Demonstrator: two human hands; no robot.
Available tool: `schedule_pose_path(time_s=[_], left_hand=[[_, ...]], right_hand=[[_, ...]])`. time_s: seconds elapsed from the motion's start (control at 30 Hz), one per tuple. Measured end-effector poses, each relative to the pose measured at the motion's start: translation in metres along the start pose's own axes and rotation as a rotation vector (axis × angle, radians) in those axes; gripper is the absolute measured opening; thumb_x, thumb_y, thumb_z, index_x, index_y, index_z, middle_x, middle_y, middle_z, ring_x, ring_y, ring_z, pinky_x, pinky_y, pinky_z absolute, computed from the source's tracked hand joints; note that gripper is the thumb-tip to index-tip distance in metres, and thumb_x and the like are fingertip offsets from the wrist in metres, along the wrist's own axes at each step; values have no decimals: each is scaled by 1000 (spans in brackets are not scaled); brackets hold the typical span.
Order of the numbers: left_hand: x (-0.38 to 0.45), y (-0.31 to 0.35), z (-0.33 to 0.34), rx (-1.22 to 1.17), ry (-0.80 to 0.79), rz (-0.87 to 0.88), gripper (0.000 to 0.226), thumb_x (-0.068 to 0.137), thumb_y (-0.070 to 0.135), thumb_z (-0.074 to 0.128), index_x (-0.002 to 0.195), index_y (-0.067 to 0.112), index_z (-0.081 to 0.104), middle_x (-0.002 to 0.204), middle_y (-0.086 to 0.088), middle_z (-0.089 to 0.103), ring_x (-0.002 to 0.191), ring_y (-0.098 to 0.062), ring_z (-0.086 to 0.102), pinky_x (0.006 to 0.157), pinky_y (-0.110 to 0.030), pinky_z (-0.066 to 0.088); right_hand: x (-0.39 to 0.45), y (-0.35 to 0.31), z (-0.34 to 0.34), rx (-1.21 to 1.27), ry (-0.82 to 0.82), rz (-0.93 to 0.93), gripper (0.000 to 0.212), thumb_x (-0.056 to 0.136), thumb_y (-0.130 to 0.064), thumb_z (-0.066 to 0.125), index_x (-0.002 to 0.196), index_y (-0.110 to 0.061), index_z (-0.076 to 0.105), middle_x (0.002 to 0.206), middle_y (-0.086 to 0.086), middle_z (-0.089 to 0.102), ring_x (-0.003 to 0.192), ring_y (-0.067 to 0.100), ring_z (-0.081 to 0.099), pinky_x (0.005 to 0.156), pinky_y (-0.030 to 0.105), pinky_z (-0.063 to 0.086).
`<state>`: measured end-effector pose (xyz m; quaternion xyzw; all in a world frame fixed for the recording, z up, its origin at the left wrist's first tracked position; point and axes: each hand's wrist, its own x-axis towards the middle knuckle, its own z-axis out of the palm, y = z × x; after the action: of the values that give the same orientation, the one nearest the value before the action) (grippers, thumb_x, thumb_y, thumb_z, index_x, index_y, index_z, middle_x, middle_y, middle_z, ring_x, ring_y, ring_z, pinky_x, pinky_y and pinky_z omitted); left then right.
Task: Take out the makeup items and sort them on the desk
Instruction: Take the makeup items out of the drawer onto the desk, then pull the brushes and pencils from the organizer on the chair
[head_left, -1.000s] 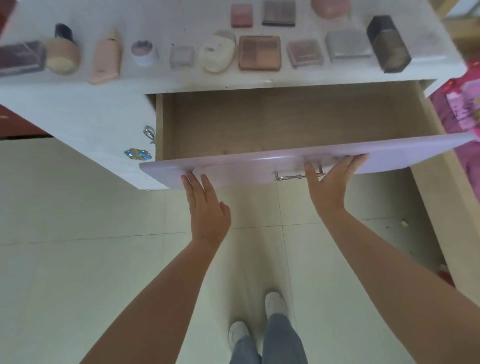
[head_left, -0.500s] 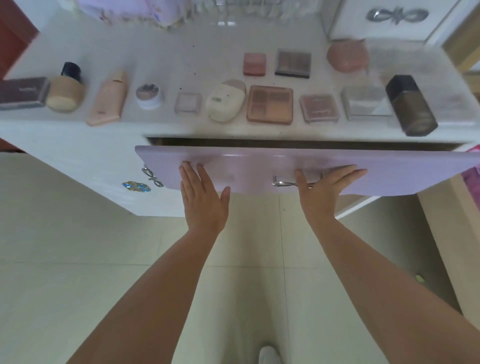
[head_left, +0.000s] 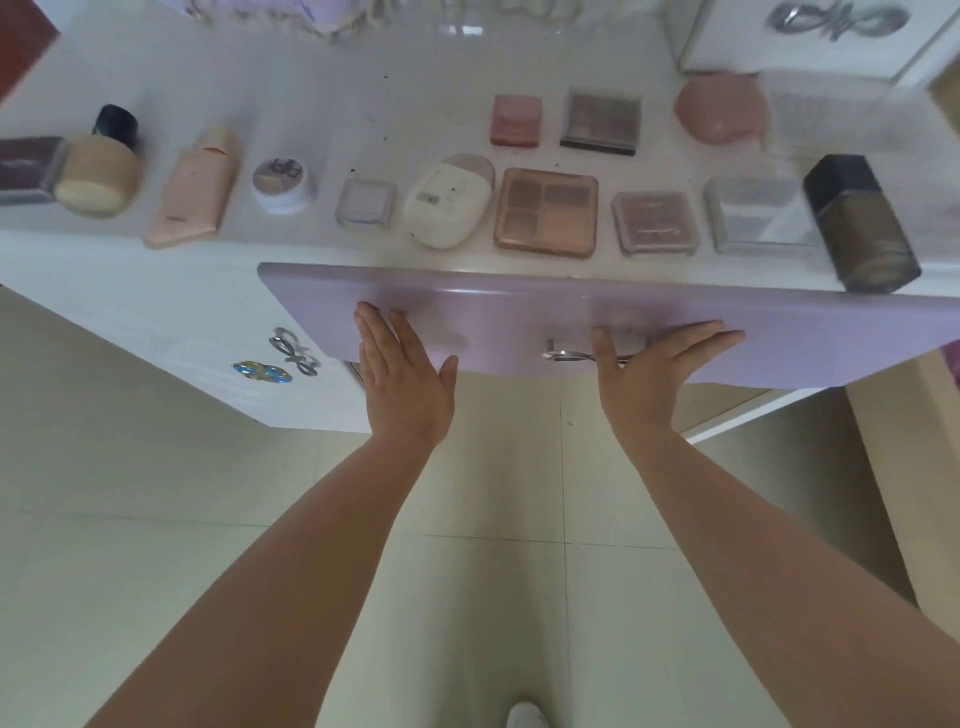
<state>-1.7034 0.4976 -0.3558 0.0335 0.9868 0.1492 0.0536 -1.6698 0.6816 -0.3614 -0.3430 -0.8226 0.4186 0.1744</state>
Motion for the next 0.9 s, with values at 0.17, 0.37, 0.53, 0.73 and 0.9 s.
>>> schedule_pose_path(time_s=[0.17,0.37,0.53,0.73,0.9], left_hand=[[-15,-3,-35,95,-83,29,69,98,33,33,146,4,-7,155,-16,-11,144,-27,-8,117,-39,4],[-78,-26,-82,216,-104,26,65,99,35,30,147,10,-6,157,-8,-9,145,-22,-11,117,-37,-3],[-158,-106,-133,337,-132,-197,63,100,37,24,147,10,-8,156,-9,-11,144,-23,-13,117,-38,-4],[-346,-231,-202,286,-105,-672,62,99,36,25,147,11,-5,156,-10,-10,144,-23,-14,117,-38,-5],[-546,-284,-234,165,-32,-1035,62,99,36,29,148,11,0,156,-9,-6,144,-23,-10,117,-39,-1]], right_hand=[[-11,-15,-21,-228,-124,36,95,88,-40,53,140,12,-8,149,31,-14,141,37,-8,110,25,3],[-85,-63,-15,-515,-346,-631,59,88,-35,37,132,6,41,142,31,32,133,47,30,106,50,31],[-172,-136,15,-660,-592,-1158,51,85,-23,56,128,4,46,137,27,42,129,45,37,101,53,35],[-375,-223,29,-603,-867,-1547,54,92,-27,45,138,-1,34,146,23,31,137,38,25,109,47,26],[-582,-227,-1,-501,-1111,-1900,45,64,-29,57,94,3,66,100,23,68,94,38,66,72,47,54]])
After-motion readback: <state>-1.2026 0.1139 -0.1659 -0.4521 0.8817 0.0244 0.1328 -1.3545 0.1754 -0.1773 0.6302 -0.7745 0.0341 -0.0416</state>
